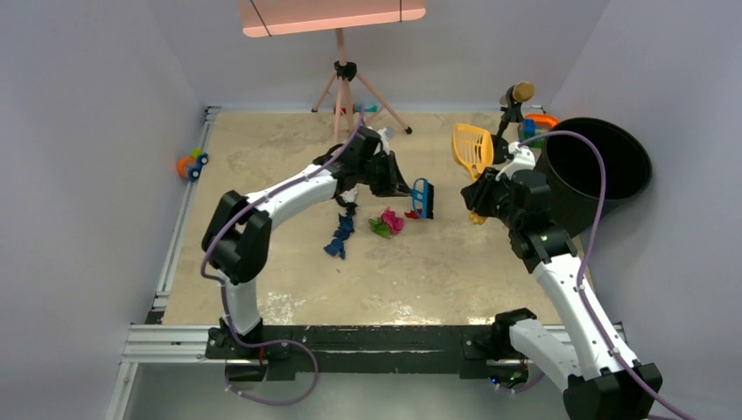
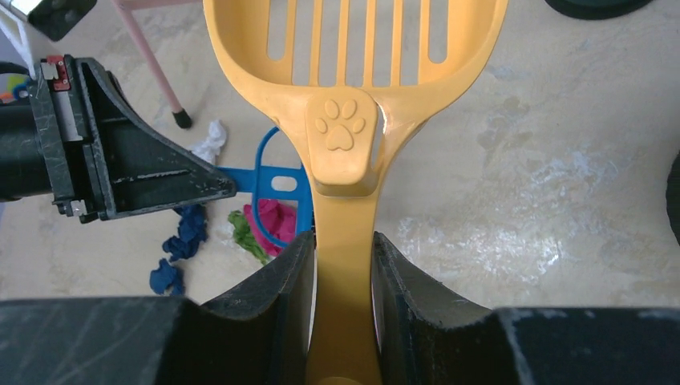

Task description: Sweep away the paper scraps from the table

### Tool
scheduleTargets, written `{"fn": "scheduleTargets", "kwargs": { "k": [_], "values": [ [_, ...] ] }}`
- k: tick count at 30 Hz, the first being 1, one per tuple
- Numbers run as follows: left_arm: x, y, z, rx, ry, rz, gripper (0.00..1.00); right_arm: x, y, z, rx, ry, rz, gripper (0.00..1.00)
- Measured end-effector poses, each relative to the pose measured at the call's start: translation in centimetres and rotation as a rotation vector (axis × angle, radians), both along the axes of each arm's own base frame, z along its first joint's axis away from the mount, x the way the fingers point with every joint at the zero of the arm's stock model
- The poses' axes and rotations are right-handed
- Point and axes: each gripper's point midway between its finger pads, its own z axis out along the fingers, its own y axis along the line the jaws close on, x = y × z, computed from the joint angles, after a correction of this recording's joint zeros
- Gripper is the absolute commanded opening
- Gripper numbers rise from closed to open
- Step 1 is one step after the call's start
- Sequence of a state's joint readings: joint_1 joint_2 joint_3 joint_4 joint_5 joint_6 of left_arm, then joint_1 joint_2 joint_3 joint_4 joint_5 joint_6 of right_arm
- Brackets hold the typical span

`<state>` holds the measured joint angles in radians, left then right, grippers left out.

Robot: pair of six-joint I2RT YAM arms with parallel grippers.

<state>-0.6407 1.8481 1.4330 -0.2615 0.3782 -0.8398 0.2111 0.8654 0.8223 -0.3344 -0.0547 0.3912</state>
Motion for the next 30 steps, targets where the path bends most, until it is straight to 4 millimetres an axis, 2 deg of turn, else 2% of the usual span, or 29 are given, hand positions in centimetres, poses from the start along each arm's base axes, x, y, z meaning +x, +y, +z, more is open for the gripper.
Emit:
{"fn": "scheduleTargets", "kwargs": {
  "k": [4,6,10,13,17,20,23,27,30],
  "values": [
    [0.7,-3.1,-1.8,0.017,0.019,-0.052,0.0,0.1,-0.3,-1.7,-0.025,0.071,-0.018,0.0],
    [1.1,-3.4,-3.3,0.051,0.042,-0.05,0.0,-0.1,-0.4,-2.2,-0.031,0.095,-0.021,0.0],
    [0.7,-1.2,-6.6,0.178,0.109,-0.005,0.0,-0.2,-1.3,-2.5,-0.059,0.114,-0.065,0.0],
    [0.0,1.2,-7.5,0.245,0.117,0.036,0.0,0.1,-2.0,-2.9,-0.09,0.159,-0.101,0.0],
    [-1.4,5.0,-5.7,0.332,0.082,0.084,0.0,0.9,-1.9,-5.2,-0.127,0.264,-0.106,0.0],
    [-2.1,7.1,-4.1,0.385,0.045,0.107,0.0,0.5,-1.7,-7.1,-0.157,0.339,-0.097,0.0],
    [-2.8,9.1,-3.2,0.441,0.022,0.121,0.0,-0.1,-1.2,-7.7,-0.172,0.366,-0.079,0.0],
    [-3.9,10.2,-2.5,0.444,0.003,0.089,0.0,-0.5,0.6,-8.1,-0.208,0.382,-0.026,0.0],
    [-4.7,10.0,-0.7,0.398,-0.026,0.052,0.0,-1.0,2.8,-8.5,-0.259,0.407,0.038,0.0]
  ]
}}
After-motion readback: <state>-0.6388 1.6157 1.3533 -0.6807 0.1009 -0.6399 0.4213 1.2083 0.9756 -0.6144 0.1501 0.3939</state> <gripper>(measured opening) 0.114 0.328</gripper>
